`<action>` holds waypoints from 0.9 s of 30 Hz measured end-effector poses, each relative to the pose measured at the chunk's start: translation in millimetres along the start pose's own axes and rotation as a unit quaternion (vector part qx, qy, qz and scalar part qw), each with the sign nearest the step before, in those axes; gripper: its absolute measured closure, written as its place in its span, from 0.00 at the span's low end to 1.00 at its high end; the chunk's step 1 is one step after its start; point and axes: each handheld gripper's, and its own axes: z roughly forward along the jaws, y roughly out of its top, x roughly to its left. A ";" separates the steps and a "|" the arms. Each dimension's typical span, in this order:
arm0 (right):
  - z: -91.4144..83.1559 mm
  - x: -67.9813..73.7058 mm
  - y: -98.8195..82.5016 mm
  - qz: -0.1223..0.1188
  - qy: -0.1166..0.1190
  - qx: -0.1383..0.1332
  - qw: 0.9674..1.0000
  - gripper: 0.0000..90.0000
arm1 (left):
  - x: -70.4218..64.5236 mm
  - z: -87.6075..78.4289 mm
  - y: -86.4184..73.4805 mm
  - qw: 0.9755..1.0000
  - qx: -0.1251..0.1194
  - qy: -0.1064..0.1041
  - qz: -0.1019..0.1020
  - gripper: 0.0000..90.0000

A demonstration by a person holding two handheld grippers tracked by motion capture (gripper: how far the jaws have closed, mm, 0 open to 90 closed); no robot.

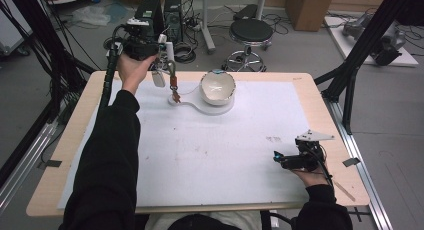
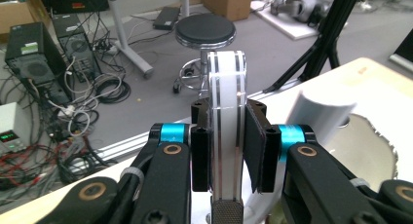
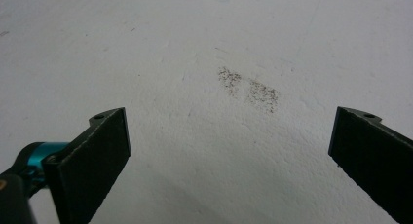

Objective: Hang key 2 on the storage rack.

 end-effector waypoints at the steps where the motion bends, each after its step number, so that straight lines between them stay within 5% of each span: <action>1: -0.1 -0.1 0.1 0.000 0.000 0.000 1.000 0.01 | 0.2 0.2 -1.0 1.000 -0.002 -0.002 -0.004 0.83; 7: 0.1 0.3 0.3 0.000 0.000 0.000 1.000 0.01 | 4.1 3.6 -11.9 0.999 -0.005 -0.011 -0.030 0.83; 12: 0.1 0.0 0.1 0.000 0.000 -0.001 1.000 0.01 | 4.8 3.8 -18.9 1.000 0.001 -0.010 -0.028 0.82; 14: 0.0 -0.1 0.0 0.000 -0.001 0.000 1.000 0.01 | 1.9 1.6 -21.6 1.000 -0.002 0.016 -0.008 0.81; 17: -0.3 -0.3 0.1 -0.001 -0.001 -0.002 1.000 0.01 | -1.4 -1.4 -24.8 0.998 0.000 0.057 0.013 0.61; 23: -0.1 0.4 0.1 0.000 0.000 0.000 1.000 0.01 | 11.6 -14.3 -27.9 0.999 -0.033 0.013 -0.040 0.34; 25: -0.3 0.2 0.2 0.001 -0.001 0.000 1.000 0.01 | 18.0 -14.7 -30.2 0.998 -0.008 -0.035 -0.058 0.18; 27: 0.0 -0.1 0.3 0.001 0.000 -0.002 1.000 0.01 | 22.1 -15.1 -33.3 0.996 0.012 -0.058 -0.060 0.13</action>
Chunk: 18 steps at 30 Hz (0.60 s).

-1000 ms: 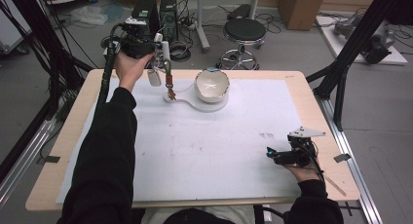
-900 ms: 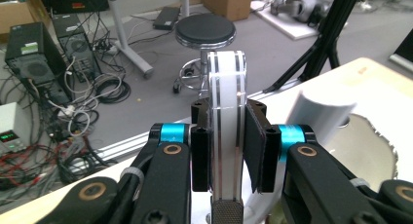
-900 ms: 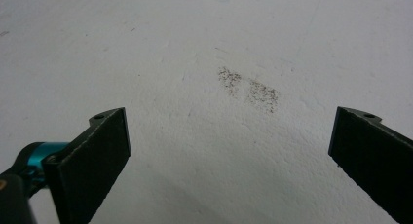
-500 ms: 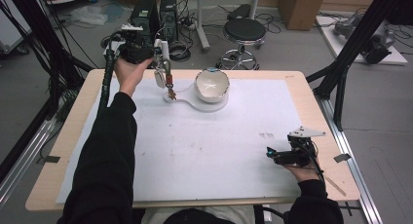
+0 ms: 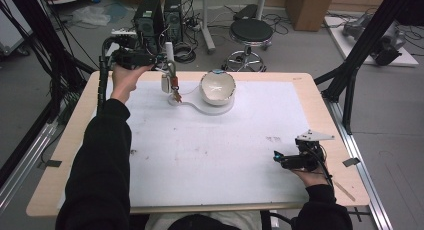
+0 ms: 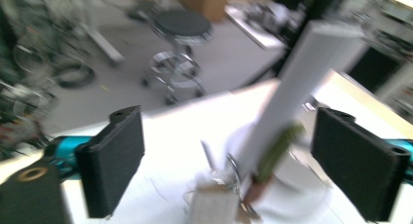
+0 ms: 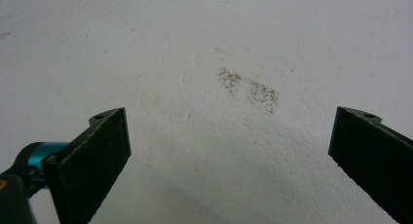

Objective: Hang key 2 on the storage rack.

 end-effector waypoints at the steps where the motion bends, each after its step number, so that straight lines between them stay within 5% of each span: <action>1: 0.2 0.0 0.0 -0.001 -0.001 0.001 1.000 0.01 | 1.4 -0.3 -1.7 1.000 0.010 -0.002 -0.001 0.09; 3: 0.8 -0.2 0.1 -0.001 -0.001 0.001 1.000 0.01 | 2.7 -2.4 -6.2 1.000 0.019 -0.005 0.000 0.02; 12: 0.1 1.0 0.1 0.002 0.000 0.001 1.000 0.01 | 3.3 -23.1 -19.9 1.000 0.019 -0.003 0.021 0.02; 18: 1.0 0.6 0.9 0.001 -0.001 0.000 1.000 0.01 | -6.7 -42.5 -28.9 0.999 0.020 -0.020 0.039 0.02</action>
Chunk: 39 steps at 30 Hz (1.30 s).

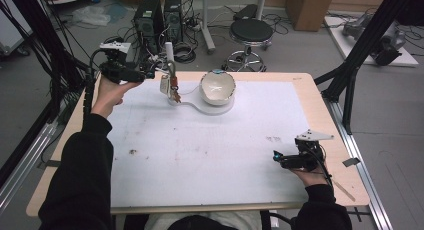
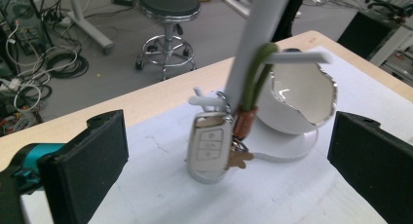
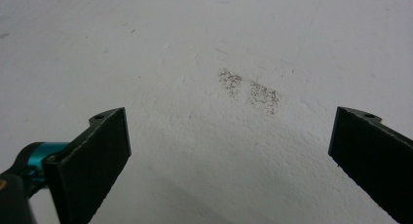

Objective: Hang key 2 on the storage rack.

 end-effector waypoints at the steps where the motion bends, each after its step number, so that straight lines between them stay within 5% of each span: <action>1: 0.0 0.1 0.1 0.000 0.000 0.000 1.000 0.01 | -1.8 -3.1 -1.0 1.000 -0.001 -0.004 -0.001 0.02; 12: -2.4 1.1 1.0 0.002 0.001 -0.003 1.000 0.01 | -20.4 -24.7 -8.3 1.000 -0.010 -0.013 0.026 0.02; 39: -2.6 1.0 0.6 0.001 0.000 -0.003 1.000 0.01 | -19.4 -36.7 -64.5 1.000 0.015 -0.013 0.013 0.02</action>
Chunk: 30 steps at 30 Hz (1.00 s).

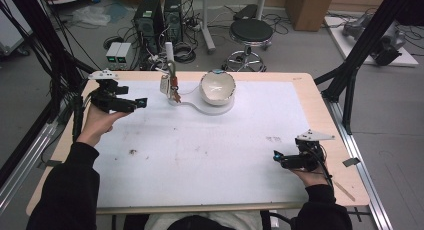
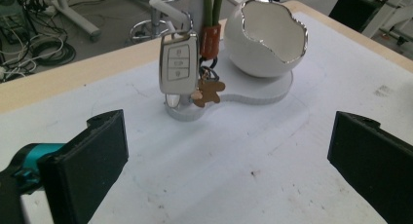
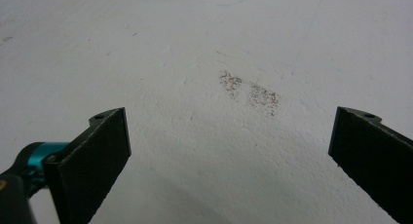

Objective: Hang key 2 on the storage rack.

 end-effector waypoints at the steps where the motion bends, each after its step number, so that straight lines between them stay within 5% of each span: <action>1: -0.2 -0.1 0.0 0.000 0.001 0.000 1.000 0.01 | -0.3 -0.4 -1.3 1.000 -0.002 0.001 -0.002 0.02; 21: -0.6 -0.5 -1.2 -0.001 -0.002 -0.001 1.000 0.01 | -13.9 -15.8 -32.6 1.000 0.007 -0.004 0.010 0.02; 30: -0.7 -0.7 -1.9 0.002 -0.001 0.000 1.000 0.01 | -18.6 -21.6 -56.8 1.000 0.019 0.010 0.023 0.02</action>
